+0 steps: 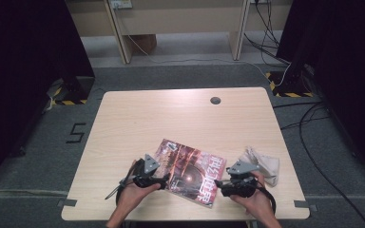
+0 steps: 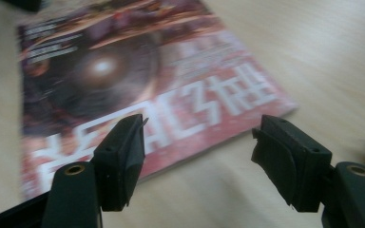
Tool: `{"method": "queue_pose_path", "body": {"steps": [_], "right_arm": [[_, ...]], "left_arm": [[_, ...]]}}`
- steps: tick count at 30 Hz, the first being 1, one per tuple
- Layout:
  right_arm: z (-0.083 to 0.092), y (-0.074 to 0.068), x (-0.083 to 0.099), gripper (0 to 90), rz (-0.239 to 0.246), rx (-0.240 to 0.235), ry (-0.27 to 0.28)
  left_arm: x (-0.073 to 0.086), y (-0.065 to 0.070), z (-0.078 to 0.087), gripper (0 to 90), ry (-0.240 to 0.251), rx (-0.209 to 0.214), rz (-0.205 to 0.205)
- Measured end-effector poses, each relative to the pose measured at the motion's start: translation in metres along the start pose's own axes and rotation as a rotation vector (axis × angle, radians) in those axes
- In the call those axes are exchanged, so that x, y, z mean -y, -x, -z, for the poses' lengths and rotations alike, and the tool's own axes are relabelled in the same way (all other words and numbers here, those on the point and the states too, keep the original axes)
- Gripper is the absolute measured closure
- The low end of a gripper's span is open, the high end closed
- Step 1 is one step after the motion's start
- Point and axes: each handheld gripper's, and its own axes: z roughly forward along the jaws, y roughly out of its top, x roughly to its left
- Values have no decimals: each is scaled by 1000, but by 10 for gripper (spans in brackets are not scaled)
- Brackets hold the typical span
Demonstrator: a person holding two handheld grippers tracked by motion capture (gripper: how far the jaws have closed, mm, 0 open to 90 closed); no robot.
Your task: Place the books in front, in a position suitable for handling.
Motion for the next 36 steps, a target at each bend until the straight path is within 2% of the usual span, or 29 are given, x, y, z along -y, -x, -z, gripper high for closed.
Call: {"method": "queue_pose_path", "body": {"steps": [1,2,3,5,6,9,11,15,16,18,19,20,23,25,27,28,30,32,33,34,36], "right_arm": [[-1,-16,1,333,37,-36,-4],[-1,-16,1,333,37,-36,-4],[-1,-21,2,333,43,-49,-9],[-6,-38,3,331,72,-85,-24],[-8,-42,3,330,89,-93,-31],[-14,-49,6,330,119,-115,-64],[-16,-50,7,331,122,-119,-71],[-15,-48,7,343,130,-92,-81],[-15,-43,8,345,139,-55,-90],[-15,-40,8,347,140,-46,-90],[-15,-38,8,347,126,-40,-93],[-13,-35,9,345,110,-41,-96],[-11,-36,8,340,107,-62,-82],[-10,-40,7,331,123,-98,-74],[-12,-46,8,334,142,-108,-86],[-14,-48,9,339,160,-96,-102],[-14,-47,8,351,150,-88,-99],[-13,-40,8,354,147,-30,-101],[-12,-35,8,354,138,-20,-105],[-10,-29,9,352,112,-2,-106],[-10,-27,10,347,106,-11,-103]], "left_arm": [[4,-12,-2,227,-14,-34,4],[4,-12,-2,227,-14,-34,4],[7,-18,-4,227,-20,-46,17],[10,-25,-8,227,-34,-61,25],[11,-25,-8,227,-39,-72,19],[12,-23,-10,223,-52,-58,9],[13,-21,-12,221,-60,-53,0],[14,-20,-12,227,-56,-63,4],[14,-18,-11,246,-56,-65,2],[14,-15,-10,257,-61,-58,3],[14,-13,-9,257,-66,-52,0],[14,-10,-7,276,-71,-49,-4],[15,-5,-4,287,-72,-57,-19],[16,-4,-4,310,-72,-56,-14],[16,-4,-4,313,-69,-47,2],[16,-5,-4,314,-79,-31,10],[17,-5,-3,314,-83,-23,13],[18,-3,-1,314,-88,-10,12],[19,-1,0,314,-87,-8,11],[20,3,3,315,-93,-7,-3],[21,9,6,315,-97,0,-23]]}}
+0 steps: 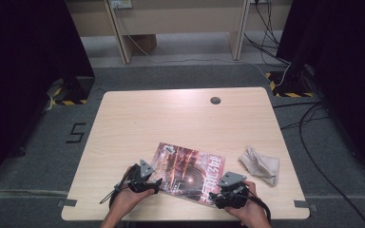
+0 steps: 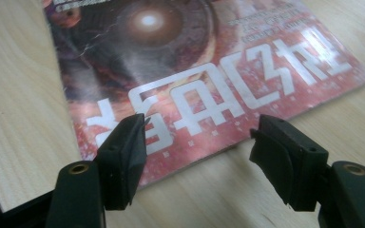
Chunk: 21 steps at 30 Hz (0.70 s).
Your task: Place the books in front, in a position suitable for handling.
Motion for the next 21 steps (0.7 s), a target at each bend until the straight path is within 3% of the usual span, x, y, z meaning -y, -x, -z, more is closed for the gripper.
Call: {"method": "queue_pose_path", "body": {"steps": [3,5,7,9,11,12,14,21], "right_arm": [[3,-5,-1,323,-15,-89,31],[0,-19,-2,316,43,-129,18],[-2,-23,-1,314,46,-129,-1],[-4,-25,-2,338,72,-94,-11],[-3,-22,-2,309,65,-67,-14],[-3,-15,0,311,29,-61,-14],[-2,-9,1,328,10,-38,-13],[-4,5,0,321,-10,33,-22]], "left_arm": [[2,7,4,315,-6,13,-13],[3,9,5,315,-6,16,-11],[4,10,6,315,-7,21,-11],[5,13,8,315,-13,29,-15],[6,16,9,317,-14,46,-22],[7,21,11,317,-13,61,-22],[8,23,12,316,-10,70,-28],[8,43,14,318,1,77,-75]]}}
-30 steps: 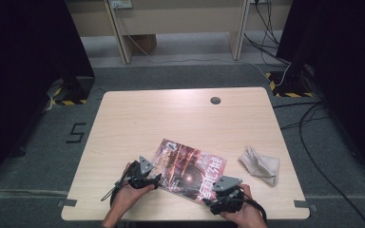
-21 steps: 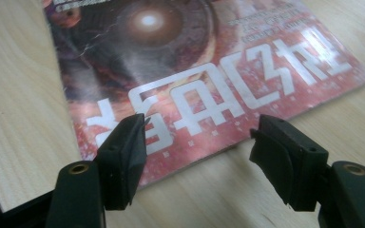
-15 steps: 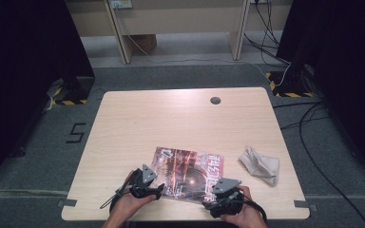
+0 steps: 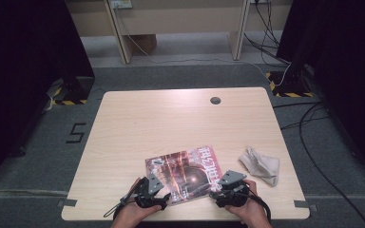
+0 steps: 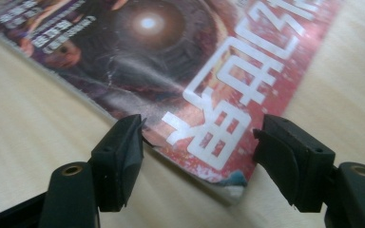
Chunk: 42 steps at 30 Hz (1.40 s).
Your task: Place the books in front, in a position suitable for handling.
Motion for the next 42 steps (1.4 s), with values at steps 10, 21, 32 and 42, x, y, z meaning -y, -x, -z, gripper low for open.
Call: {"method": "queue_pose_path", "body": {"steps": [10,21,32,42], "right_arm": [[-14,28,-9,348,-49,110,4],[-13,48,-17,345,-152,103,66],[-11,36,-14,340,-146,30,75],[-13,23,-16,339,-140,-25,77]], "left_arm": [[-14,21,-12,255,12,42,-3],[-43,50,-36,195,40,37,-34],[-31,14,-13,202,108,18,50],[-7,-34,-8,218,77,-63,152]]}}
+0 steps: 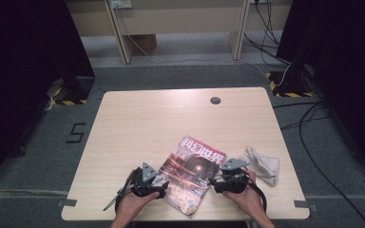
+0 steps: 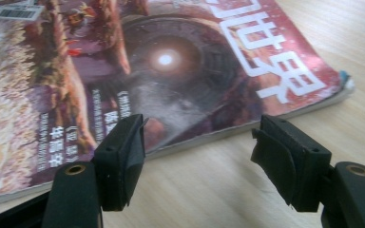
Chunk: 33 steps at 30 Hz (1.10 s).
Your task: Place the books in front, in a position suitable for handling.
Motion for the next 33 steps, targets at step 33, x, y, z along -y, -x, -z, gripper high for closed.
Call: {"method": "queue_pose_path", "body": {"steps": [33], "right_arm": [[-1,19,-2,372,22,131,-31]], "left_arm": [[1,65,-10,306,-7,97,-43]]}}
